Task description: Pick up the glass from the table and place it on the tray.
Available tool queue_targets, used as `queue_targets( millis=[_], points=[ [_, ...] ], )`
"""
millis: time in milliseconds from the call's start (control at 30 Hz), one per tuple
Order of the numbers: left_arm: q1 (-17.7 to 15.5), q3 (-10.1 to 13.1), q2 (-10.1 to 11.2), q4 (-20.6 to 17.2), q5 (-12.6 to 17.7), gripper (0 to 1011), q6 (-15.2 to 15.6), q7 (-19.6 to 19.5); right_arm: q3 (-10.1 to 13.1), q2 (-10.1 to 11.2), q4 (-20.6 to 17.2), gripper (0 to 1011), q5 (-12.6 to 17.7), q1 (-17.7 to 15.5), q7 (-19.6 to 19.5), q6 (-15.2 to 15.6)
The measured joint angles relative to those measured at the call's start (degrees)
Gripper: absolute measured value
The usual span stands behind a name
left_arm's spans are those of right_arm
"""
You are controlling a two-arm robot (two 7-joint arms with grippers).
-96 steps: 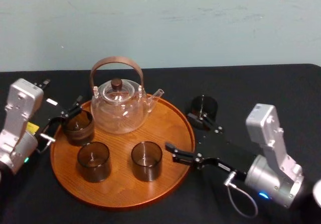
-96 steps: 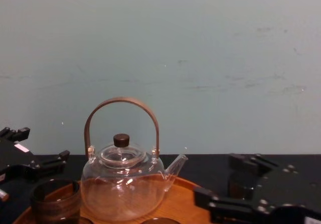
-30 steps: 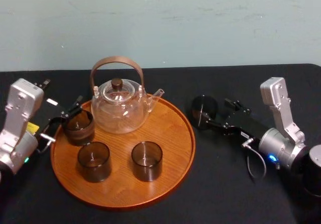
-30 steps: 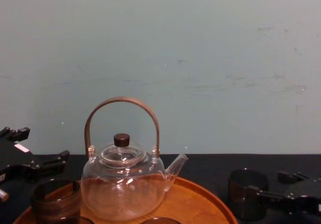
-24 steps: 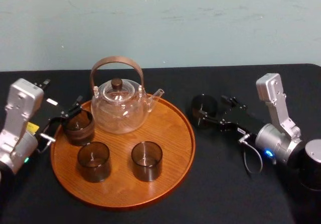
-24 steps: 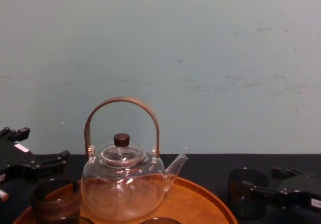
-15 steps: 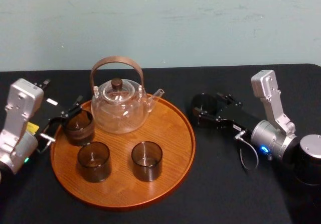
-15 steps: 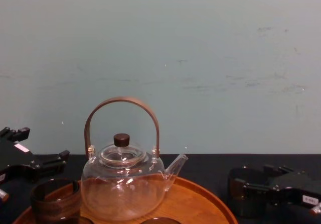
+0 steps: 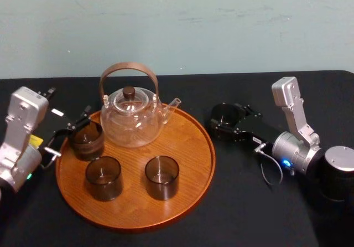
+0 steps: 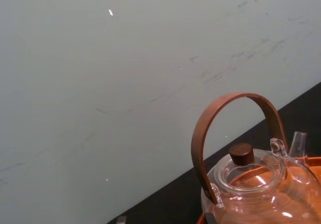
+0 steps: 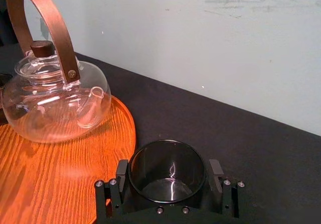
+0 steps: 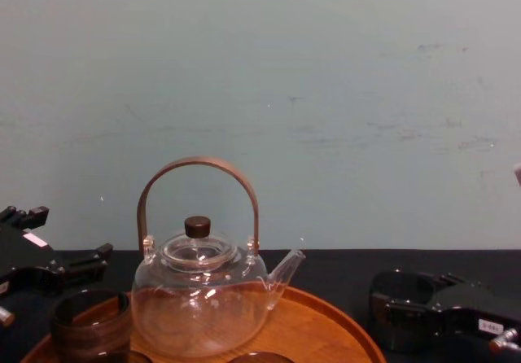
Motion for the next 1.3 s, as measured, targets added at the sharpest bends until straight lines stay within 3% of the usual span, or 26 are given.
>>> queue_targets(
  millis=[700, 1300],
  points=[
    [0.00, 0.00, 0.00, 0.00, 0.00, 1001, 0.00, 0.00, -0.48, -0.93, 3.21, 1002, 0.27, 1.53, 1.09, -0.42],
    [0.00, 0.00, 0.00, 0.00, 0.00, 1001, 0.00, 0.00, -0.50, -0.91, 3.26, 995, 0.13, 1.54, 0.94, -0.37]
  ],
)
